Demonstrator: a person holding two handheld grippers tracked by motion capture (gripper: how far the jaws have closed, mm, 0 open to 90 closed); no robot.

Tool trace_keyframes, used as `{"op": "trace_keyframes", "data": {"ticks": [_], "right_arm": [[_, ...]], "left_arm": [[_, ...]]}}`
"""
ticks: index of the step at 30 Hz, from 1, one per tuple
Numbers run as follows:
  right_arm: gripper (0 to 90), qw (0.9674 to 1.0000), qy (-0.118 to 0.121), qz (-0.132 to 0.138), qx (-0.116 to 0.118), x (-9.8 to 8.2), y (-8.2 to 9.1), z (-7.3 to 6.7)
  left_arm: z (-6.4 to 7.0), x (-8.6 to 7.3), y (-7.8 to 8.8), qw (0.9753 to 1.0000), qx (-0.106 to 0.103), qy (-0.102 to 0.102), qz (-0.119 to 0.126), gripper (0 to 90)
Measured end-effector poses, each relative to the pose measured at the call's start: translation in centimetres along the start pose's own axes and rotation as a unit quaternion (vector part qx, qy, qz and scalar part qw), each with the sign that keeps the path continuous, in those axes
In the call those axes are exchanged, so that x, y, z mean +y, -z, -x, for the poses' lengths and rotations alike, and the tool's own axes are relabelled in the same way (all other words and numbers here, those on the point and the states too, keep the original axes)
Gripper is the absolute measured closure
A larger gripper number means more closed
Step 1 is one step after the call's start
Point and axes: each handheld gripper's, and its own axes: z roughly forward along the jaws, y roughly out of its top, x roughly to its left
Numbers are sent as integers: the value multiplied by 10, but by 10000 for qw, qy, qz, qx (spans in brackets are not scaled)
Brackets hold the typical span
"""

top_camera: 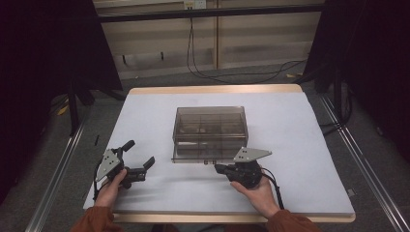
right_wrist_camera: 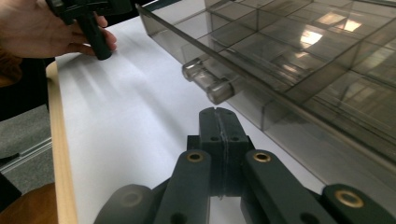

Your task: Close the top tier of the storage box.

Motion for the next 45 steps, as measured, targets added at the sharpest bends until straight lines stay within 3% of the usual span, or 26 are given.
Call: {"op": "trace_keyframes", "data": {"ticks": [18, 45], "right_arm": [[900, 10000, -36, 20, 84, 2, -5, 0], [900, 9999, -15, 84, -81, 8, -8, 6]], "left_arm": [[0, 0, 0, 10000, 0, -6, 3, 0], [0, 0, 0, 10000, 0, -2, 4, 0]]}}
